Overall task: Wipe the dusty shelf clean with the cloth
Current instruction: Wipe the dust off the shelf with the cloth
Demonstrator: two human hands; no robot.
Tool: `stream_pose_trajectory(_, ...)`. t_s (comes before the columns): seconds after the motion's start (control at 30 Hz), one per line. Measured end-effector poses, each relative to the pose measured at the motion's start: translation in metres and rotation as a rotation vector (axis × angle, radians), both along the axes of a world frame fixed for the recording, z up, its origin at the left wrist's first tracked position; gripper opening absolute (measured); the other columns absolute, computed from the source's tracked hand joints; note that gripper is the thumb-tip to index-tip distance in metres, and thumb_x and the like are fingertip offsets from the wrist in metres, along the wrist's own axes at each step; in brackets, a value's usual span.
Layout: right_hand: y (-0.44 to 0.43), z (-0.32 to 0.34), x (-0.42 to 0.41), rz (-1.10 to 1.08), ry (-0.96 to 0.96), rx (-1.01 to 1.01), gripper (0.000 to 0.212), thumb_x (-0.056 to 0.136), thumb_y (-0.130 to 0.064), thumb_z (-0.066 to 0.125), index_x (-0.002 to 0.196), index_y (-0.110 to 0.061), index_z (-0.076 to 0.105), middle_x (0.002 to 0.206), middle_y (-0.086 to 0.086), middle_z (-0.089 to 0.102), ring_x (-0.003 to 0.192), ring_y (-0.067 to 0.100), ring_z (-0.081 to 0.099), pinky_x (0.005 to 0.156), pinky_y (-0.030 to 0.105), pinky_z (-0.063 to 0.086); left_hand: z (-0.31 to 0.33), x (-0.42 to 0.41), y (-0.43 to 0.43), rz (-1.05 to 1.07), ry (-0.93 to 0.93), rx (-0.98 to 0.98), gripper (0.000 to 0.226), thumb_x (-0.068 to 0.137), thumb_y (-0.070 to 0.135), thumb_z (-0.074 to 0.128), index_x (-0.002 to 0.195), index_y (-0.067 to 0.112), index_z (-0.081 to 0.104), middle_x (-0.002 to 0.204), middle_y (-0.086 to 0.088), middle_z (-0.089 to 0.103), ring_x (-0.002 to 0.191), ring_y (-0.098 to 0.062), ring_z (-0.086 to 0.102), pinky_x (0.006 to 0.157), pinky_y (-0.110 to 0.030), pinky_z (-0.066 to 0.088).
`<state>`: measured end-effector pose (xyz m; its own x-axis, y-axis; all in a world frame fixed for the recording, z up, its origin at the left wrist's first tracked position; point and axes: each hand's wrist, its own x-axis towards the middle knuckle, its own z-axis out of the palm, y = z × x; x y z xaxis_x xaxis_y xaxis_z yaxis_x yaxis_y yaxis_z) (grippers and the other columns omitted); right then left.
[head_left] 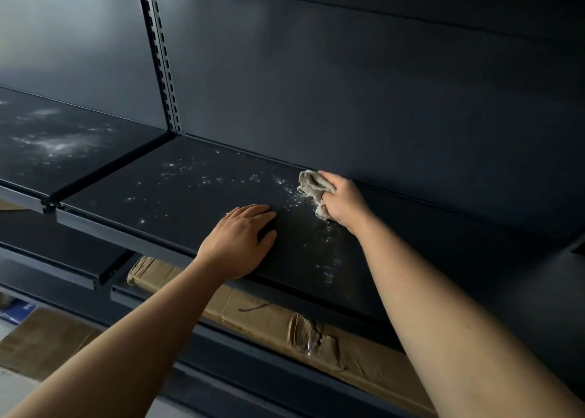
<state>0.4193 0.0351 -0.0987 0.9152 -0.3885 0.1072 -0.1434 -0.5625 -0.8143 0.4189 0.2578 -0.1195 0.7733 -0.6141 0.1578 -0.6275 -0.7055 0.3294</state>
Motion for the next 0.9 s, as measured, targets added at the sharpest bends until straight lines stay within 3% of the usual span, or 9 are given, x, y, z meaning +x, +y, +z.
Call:
stream_pose_trajectory(0.1, -0.020, 0.011, -0.017, -0.140, -0.198, 0.162, 0.049, 0.083, 0.006, 0.046, 0.124, -0.018, 0.059, 0.111, 0.003, 0.067, 0.089, 0.014, 0.061, 0.069, 0.021, 0.049, 0.002, -0.001, 0.002, 0.013, 0.004, -0.007, 0.051, 0.096, 0.045, 0.036, 0.143, 0.028, 0.035, 0.153, 0.008, 0.030, 0.142, -0.013, 0.024, 0.116, -0.033, 0.017)
stream_pose_trajectory(0.2, -0.075, 0.008, -0.058, -0.340, -0.141, 0.005, 0.041, 0.078, 0.003, 0.056, 0.113, -0.017, 0.063, 0.100, 0.005, 0.066, 0.075, 0.019, 0.062, 0.053, 0.018, 0.047, 0.003, -0.003, 0.000, 0.013, -0.013, -0.019, 0.050, 0.096, 0.043, 0.037, 0.143, 0.027, 0.036, 0.152, 0.007, 0.032, 0.141, -0.014, 0.025, 0.116, -0.032, 0.018)
stream_pose_trajectory(0.3, -0.094, -0.012, -0.088, -0.446, 0.187, -0.327, 0.058, 0.074, -0.006, 0.067, 0.128, -0.018, 0.049, 0.133, 0.011, 0.048, 0.110, 0.027, 0.054, 0.085, 0.032, 0.048, 0.003, -0.004, -0.001, 0.016, -0.012, -0.023, 0.050, 0.096, 0.043, 0.037, 0.143, 0.026, 0.037, 0.152, 0.006, 0.033, 0.141, -0.015, 0.026, 0.116, -0.033, 0.018)
stream_pose_trajectory(0.4, -0.057, -0.021, -0.077, -0.344, 0.205, -0.465, 0.064, 0.079, -0.011, 0.064, 0.139, -0.018, 0.040, 0.147, 0.011, 0.032, 0.130, 0.028, 0.039, 0.102, 0.030, 0.037, 0.003, -0.004, -0.001, 0.029, 0.000, -0.033, 0.050, 0.096, 0.042, 0.038, 0.142, 0.024, 0.038, 0.152, 0.006, 0.034, 0.141, -0.015, 0.027, 0.116, -0.034, 0.019)
stream_pose_trajectory(0.53, 0.019, -0.013, -0.047, -0.191, 0.194, -0.412, 0.063, 0.086, -0.006, 0.055, 0.144, -0.017, 0.035, 0.154, 0.009, 0.020, 0.136, 0.028, 0.036, 0.111, 0.030, 0.031, 0.005, -0.005, 0.001, 0.016, 0.021, -0.084, 0.049, 0.095, 0.036, 0.040, 0.141, 0.019, 0.039, 0.148, 0.002, 0.039, 0.138, -0.018, 0.032, 0.114, -0.033, 0.024)
stream_pose_trajectory(0.6, 0.047, -0.007, -0.038, -0.097, 0.143, -0.262, 0.057, 0.089, -0.003, 0.047, 0.143, -0.017, 0.038, 0.149, 0.007, 0.034, 0.127, 0.024, 0.046, 0.105, 0.030, 0.040, 0.007, -0.004, 0.007, 0.001, 0.019, -0.113, 0.046, 0.096, 0.031, 0.040, 0.139, 0.016, 0.042, 0.146, 0.000, 0.042, 0.136, -0.019, 0.035, 0.114, -0.032, 0.025)
stream_pose_trajectory(0.7, 0.049, 0.004, -0.043, -0.129, -0.056, 0.072, 0.058, 0.080, 0.003, 0.044, 0.133, -0.021, 0.053, 0.114, 0.003, 0.064, 0.084, 0.013, 0.060, 0.074, 0.024, 0.050, 0.007, 0.003, 0.027, -0.012, -0.021, -0.086, 0.045, 0.096, 0.029, 0.041, 0.138, 0.015, 0.044, 0.145, -0.001, 0.044, 0.134, -0.020, 0.037, 0.115, -0.032, 0.024)
stream_pose_trajectory(0.8, 0.019, 0.022, -0.074, -0.344, -0.141, 0.025, 0.056, 0.075, 0.003, 0.046, 0.121, -0.026, 0.062, 0.107, 0.000, 0.070, 0.080, 0.012, 0.060, 0.069, 0.024, 0.050, 0.005, 0.020, 0.059, 0.012, -0.065, -0.040, 0.046, 0.095, 0.034, 0.042, 0.138, 0.018, 0.045, 0.145, -0.001, 0.045, 0.136, -0.020, 0.037, 0.117, -0.037, 0.023)
stream_pose_trajectory(0.9, 0.010, 0.022, -0.118, -0.546, 0.046, -0.029, 0.050, 0.078, 0.008, 0.057, 0.121, -0.017, 0.060, 0.107, 0.006, 0.064, 0.086, 0.019, 0.061, 0.063, 0.022, 0.050, 0.002, 0.038, 0.089, 0.062, -0.067, -0.017, 0.049, 0.095, 0.038, 0.041, 0.139, 0.017, 0.044, 0.146, -0.003, 0.044, 0.137, -0.022, 0.035, 0.117, -0.040, 0.022)
